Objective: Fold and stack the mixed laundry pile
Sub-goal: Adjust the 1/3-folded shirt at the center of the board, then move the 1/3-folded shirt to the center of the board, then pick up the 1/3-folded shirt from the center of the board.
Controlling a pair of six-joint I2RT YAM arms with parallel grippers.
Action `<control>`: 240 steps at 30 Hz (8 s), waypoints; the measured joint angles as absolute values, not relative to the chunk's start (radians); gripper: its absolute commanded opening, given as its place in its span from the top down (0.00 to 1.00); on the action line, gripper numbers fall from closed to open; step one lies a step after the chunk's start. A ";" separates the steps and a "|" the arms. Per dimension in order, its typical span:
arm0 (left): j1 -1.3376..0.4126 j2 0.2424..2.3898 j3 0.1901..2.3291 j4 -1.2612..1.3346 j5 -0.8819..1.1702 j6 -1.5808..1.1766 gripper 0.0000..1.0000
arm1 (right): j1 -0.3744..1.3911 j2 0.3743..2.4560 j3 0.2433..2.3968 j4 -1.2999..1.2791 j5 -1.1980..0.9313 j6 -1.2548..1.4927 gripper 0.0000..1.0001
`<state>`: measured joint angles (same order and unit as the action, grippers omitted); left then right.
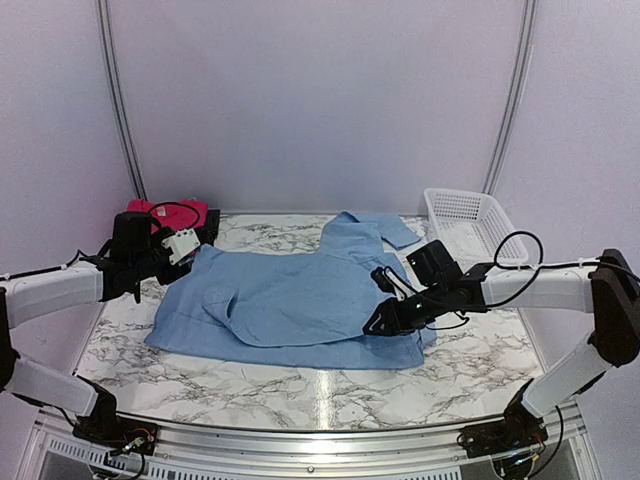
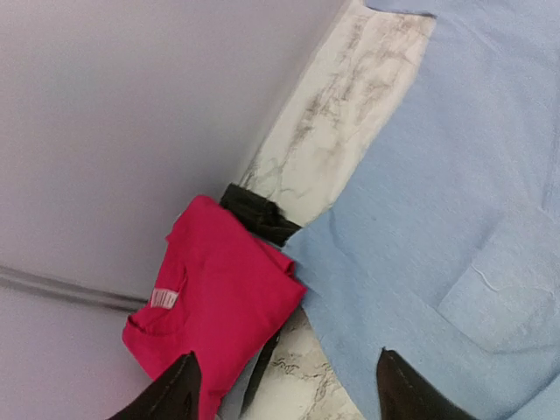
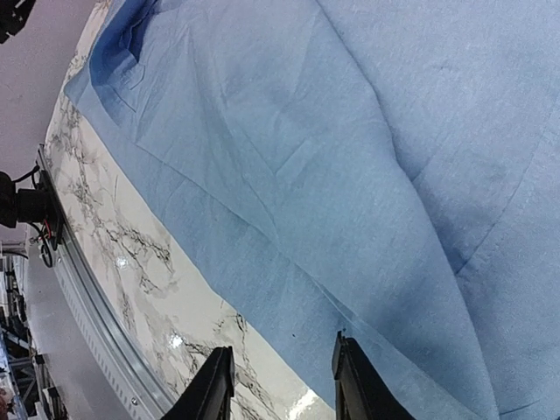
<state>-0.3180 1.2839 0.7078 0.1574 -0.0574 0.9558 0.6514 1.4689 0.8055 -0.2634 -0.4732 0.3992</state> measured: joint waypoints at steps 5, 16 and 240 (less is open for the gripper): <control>-0.304 1.156 0.733 0.152 -0.137 0.675 0.01 | 0.626 1.465 0.859 -0.326 -0.474 0.339 0.59; -0.323 1.205 1.116 -0.178 -0.196 -0.019 0.01 | 0.556 1.519 1.006 -0.359 -0.438 0.217 0.56; -0.071 1.682 1.135 -0.480 -0.002 -0.338 0.37 | 0.358 1.828 1.071 -0.482 -0.474 0.118 0.60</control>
<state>-0.0708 1.6817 1.1351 -0.4801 -0.0017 -0.3382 0.3584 1.8278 1.0706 -0.4820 -0.4744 0.1181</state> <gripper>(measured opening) 0.651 0.403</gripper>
